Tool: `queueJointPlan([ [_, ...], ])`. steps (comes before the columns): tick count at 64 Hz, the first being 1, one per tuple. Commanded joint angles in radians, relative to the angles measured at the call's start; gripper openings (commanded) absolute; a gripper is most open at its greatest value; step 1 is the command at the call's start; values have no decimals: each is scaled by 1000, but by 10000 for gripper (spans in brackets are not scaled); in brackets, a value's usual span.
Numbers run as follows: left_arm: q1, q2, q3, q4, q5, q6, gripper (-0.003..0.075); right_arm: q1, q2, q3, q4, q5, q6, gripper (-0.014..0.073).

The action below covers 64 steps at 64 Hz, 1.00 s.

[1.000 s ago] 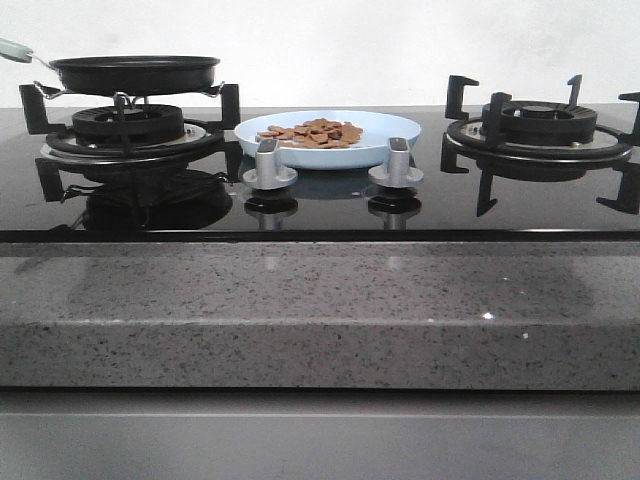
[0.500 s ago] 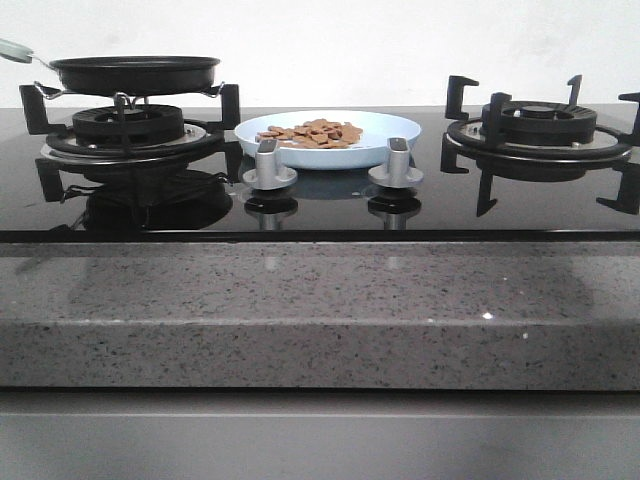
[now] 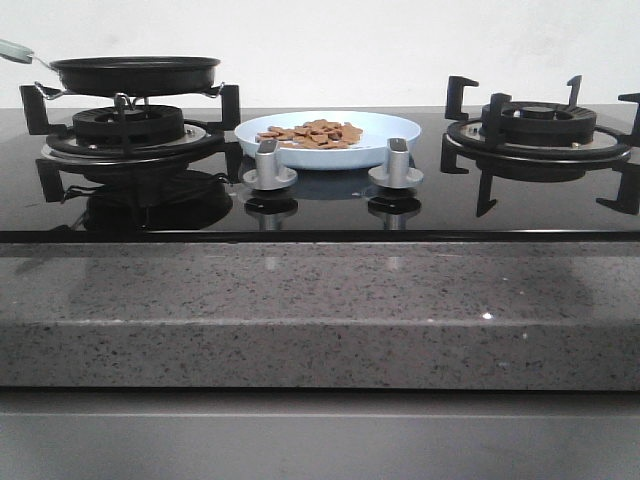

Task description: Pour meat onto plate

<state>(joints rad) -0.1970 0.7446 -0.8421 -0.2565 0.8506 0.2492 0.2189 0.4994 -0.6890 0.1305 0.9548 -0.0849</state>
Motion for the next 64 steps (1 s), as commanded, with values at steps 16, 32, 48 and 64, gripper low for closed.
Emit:
queueJointPlan([
  [16,-9,-2,-24,-16,-73,-7,57,-2,-83,8,0,-14,0,-11],
  [32,-9,-2,-24,-18,-84,-7,-20,-2,-83,8,1,-16,0,-68],
  [48,-9,-2,-24,-18,-88,-7,-20,-2,-83,8,1,-16,0,-68],
  [64,-7,-33,-1,-18,-125,-7,-20,-2,-83,8,1,-16,0,-68],
])
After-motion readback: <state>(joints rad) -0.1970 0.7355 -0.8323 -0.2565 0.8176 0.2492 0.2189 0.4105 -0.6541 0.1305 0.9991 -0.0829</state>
